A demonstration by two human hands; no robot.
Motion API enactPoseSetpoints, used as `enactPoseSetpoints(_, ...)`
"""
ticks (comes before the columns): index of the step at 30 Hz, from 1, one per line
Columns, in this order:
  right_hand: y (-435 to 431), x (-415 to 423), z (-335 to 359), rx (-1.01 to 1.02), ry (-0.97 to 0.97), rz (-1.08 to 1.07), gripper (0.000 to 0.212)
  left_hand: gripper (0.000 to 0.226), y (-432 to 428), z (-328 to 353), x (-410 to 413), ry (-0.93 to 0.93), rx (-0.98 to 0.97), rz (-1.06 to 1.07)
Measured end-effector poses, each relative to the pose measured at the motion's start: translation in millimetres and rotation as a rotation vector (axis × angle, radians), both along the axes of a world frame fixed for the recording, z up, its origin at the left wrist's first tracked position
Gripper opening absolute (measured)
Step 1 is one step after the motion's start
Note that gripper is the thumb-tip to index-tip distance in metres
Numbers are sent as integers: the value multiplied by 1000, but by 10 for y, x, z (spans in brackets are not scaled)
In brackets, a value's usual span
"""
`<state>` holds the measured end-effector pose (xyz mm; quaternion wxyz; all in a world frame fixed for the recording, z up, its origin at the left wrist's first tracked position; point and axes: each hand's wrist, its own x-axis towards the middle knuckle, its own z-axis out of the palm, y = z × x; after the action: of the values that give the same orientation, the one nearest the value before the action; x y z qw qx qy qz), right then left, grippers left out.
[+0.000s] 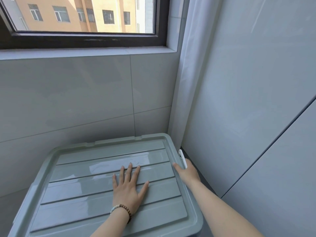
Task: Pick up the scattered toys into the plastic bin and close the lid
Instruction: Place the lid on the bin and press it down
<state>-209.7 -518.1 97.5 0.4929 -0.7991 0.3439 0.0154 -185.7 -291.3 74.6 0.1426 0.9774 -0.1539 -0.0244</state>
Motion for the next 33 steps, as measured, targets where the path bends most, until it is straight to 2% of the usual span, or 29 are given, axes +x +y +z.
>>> enactPoseSetpoints(3, 20, 29, -37, 0, -42, 23, 48, 106, 11, 2, -6, 6, -1, 5)
enactPoseSetpoints(5, 51, 32, -25, -77, -50, 40, 45, 108, 0, 20, -4, 13, 7, 1)
enactPoseSetpoints(10, 62, -9, -32, -226, 46, 103, 54, 107, 59, 73, 7, 79, 59, -60)
enactPoseSetpoints(16, 164, -364, -50, -64, -1, 76, 58, 102, 275, 150, -187, 140, 101, -154)
enactPoseSetpoints(22, 319, -931, -9, -52, 18, 49, 59, 104, 396, 190, -605, 184, 94, -212)
enactPoseSetpoints(28, 324, -1204, 151, -70, 136, 160, 67, 118, 714, 323, -749, 275, 27, -221)
enactPoseSetpoints(29, 335, -1195, 179, -119, 176, 168, 68, 115, 901, 362, -705, 258, 13, -158)
enactPoseSetpoints(31, 411, -1132, 250, -376, 206, 187, 67, 94, 1397, 428, -602, 206, 23, 25)
enactPoseSetpoints(33, 621, -983, 326, -607, 149, 254, 65, 80, 1994, 473, -517, 156, 79, 228)
